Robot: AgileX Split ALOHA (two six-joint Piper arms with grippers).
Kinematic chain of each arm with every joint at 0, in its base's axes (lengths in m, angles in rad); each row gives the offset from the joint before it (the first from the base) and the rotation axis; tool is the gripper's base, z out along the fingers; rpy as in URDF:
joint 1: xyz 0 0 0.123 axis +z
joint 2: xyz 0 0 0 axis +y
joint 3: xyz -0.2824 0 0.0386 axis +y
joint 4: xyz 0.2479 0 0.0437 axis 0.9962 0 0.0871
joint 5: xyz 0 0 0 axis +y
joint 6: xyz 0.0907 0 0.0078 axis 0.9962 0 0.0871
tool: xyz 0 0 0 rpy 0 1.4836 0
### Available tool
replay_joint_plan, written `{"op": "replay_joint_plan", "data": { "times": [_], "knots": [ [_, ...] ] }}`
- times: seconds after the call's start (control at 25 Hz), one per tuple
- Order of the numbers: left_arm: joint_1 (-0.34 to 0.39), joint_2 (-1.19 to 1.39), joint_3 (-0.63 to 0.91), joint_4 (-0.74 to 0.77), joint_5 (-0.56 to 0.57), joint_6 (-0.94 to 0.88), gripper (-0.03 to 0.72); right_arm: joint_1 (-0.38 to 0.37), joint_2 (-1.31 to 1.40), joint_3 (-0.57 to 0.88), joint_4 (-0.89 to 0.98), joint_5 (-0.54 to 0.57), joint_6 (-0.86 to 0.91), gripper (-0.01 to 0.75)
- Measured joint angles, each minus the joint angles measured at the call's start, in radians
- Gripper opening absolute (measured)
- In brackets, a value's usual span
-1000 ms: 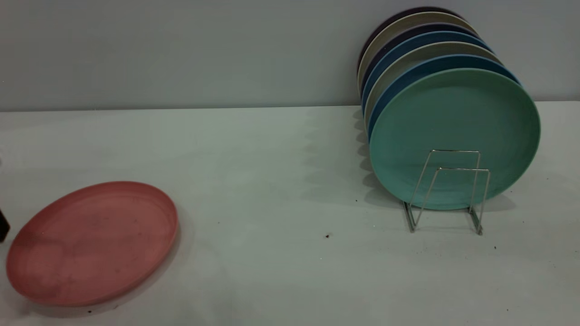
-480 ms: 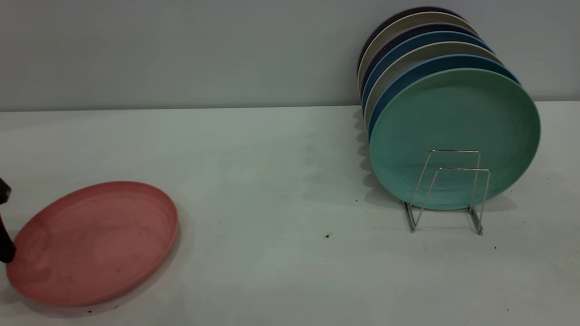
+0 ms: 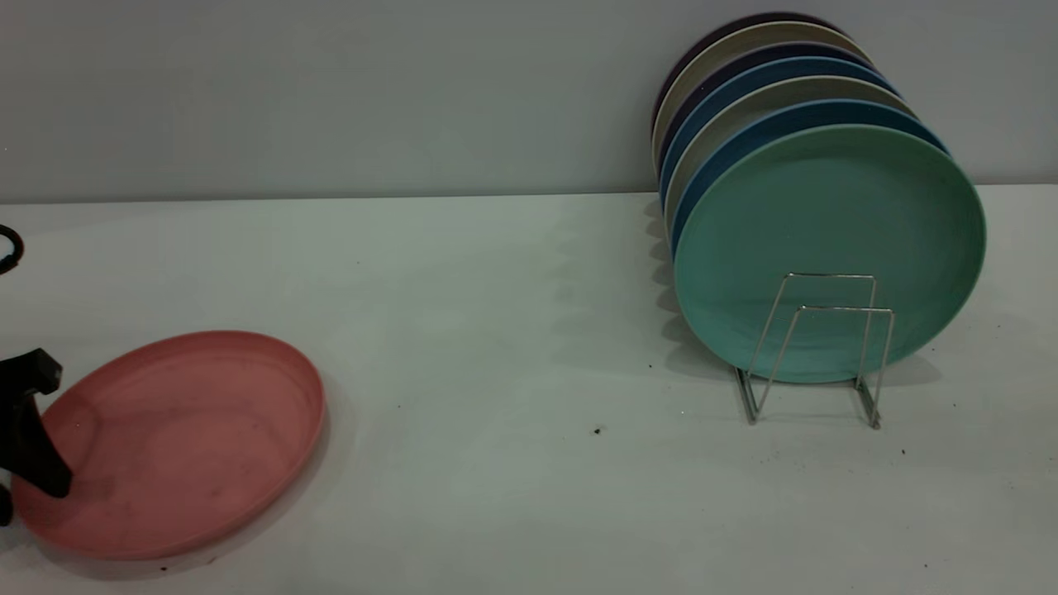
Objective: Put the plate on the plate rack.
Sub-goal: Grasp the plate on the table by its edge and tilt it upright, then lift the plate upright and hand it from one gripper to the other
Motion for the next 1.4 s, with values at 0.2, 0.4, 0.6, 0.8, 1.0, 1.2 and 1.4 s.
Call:
{"op": "replay_joint_plan", "data": {
  "times": [0.2,0.4,0.6,0.8,1.0,1.2,1.4],
  "knots": [
    [0.000,0.035,0.000,-0.154,-0.001,0.176,0.359,0.000,0.000,0.000,0.000,0.000,0.000,0.419],
    [0.000,0.049,0.000,-0.206,-0.001,0.232,0.300,0.000,0.000,0.000,0.000,-0.005,0.000,0.418],
    [0.000,0.049,0.000,-0.214,-0.005,0.237,0.078,0.000,0.000,0.000,0.002,-0.007,0.000,0.418],
    [0.000,0.049,-0.001,-0.297,-0.039,0.295,0.028,0.000,0.000,0.000,0.033,0.003,0.000,0.418],
    [0.000,0.049,-0.001,-0.470,-0.042,0.525,0.026,0.000,0.000,0.000,0.051,0.007,0.000,0.418],
    [0.000,0.049,-0.001,-0.763,0.066,0.879,0.020,0.000,0.000,0.000,0.053,0.007,0.000,0.418],
    [0.000,0.049,-0.001,-0.887,0.178,1.032,0.016,0.000,0.000,0.000,0.056,0.025,0.000,0.418]
  ]
}}
